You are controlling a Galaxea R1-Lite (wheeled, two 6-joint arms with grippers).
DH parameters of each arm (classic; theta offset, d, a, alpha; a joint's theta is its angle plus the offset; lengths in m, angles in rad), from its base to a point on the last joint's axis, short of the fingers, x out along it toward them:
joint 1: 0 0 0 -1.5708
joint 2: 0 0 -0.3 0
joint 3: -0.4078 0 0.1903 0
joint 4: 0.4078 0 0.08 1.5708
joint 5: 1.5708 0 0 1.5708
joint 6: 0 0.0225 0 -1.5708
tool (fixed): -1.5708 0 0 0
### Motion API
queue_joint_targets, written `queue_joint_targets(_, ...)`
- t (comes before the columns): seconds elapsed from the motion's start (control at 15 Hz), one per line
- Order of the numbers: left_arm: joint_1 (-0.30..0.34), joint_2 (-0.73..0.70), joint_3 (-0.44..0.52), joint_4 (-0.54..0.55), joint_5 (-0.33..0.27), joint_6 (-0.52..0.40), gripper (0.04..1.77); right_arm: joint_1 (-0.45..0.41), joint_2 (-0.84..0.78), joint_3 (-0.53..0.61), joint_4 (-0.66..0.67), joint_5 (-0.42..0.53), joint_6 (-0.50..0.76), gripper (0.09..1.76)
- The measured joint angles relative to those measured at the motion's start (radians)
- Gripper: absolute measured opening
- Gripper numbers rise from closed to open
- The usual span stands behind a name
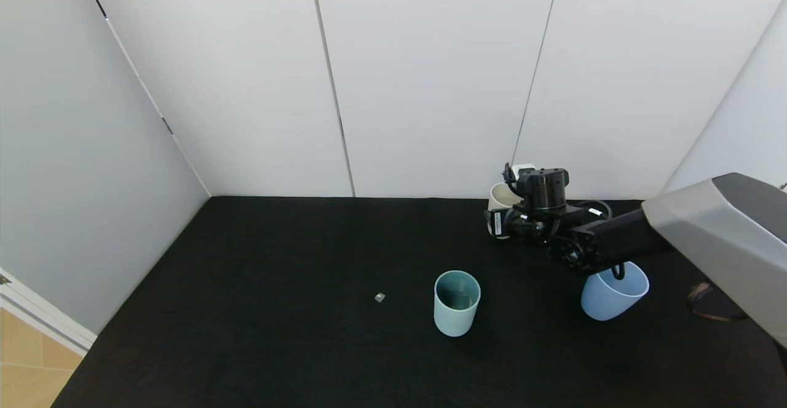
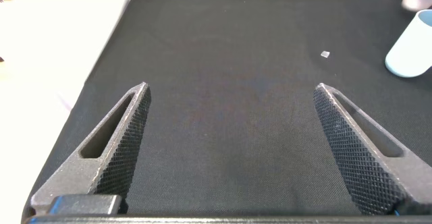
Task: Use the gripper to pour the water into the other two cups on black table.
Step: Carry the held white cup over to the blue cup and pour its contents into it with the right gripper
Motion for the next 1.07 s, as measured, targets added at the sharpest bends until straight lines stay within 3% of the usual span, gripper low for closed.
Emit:
queue_joint_targets(0.6,0.0,0.0,0.0,0.0,0.0,0.0,1.72,-0.043,-0.257,0.017,0.206,0.0,-0.001,1.24)
queue_joint_targets(1.07,0.0,0.0,0.0,0.0,0.0,0.0,1.72,-0.11,-0.494,0.213,0.251,0.01,-0.007,1.24)
